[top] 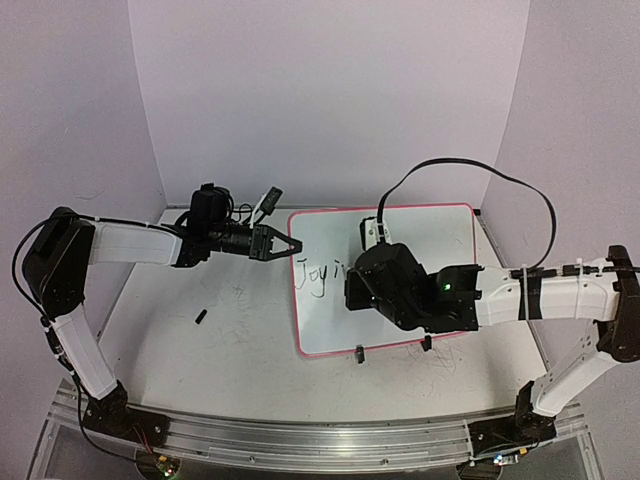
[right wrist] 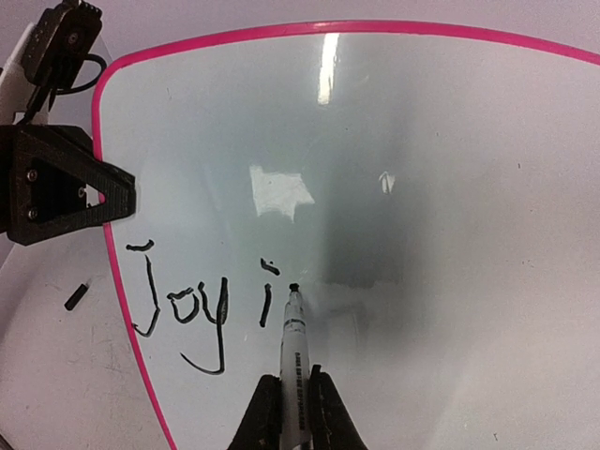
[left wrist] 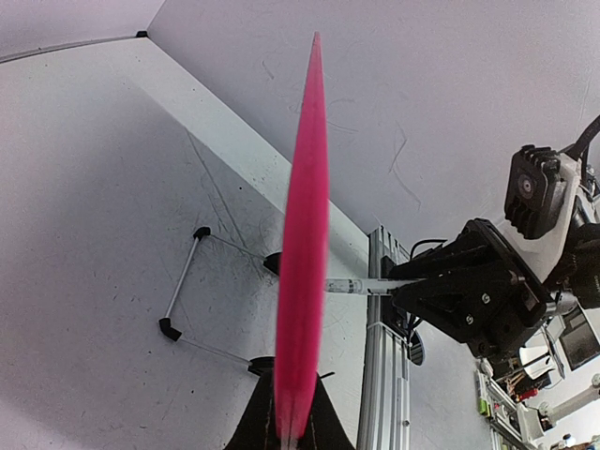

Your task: Write a sentence on the whiteboard

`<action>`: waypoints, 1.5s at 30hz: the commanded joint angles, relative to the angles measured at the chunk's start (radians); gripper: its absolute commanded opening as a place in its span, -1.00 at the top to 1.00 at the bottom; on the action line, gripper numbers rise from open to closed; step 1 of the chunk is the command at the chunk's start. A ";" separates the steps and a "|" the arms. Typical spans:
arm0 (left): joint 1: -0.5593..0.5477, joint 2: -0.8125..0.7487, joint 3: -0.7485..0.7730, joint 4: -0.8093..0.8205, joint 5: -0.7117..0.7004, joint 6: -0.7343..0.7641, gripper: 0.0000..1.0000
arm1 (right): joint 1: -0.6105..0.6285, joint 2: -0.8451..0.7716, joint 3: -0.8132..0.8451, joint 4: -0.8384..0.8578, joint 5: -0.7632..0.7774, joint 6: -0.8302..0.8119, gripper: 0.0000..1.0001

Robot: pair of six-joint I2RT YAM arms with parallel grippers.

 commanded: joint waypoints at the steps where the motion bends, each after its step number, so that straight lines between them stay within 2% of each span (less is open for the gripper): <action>1: 0.002 -0.014 0.003 -0.021 -0.005 -0.025 1.00 | 0.010 -0.001 0.003 -0.019 0.011 0.031 1.00; 20: 0.002 -0.017 -0.002 -0.021 -0.005 -0.027 1.00 | 0.037 0.013 -0.022 -0.042 -0.001 0.092 1.00; 29: 0.002 -0.017 0.000 -0.021 -0.005 -0.026 1.00 | 0.033 0.019 0.030 -0.042 0.056 0.049 1.00; 45: 0.002 -0.018 0.001 -0.021 -0.005 -0.025 1.00 | -0.007 0.019 0.050 -0.011 0.050 0.001 1.00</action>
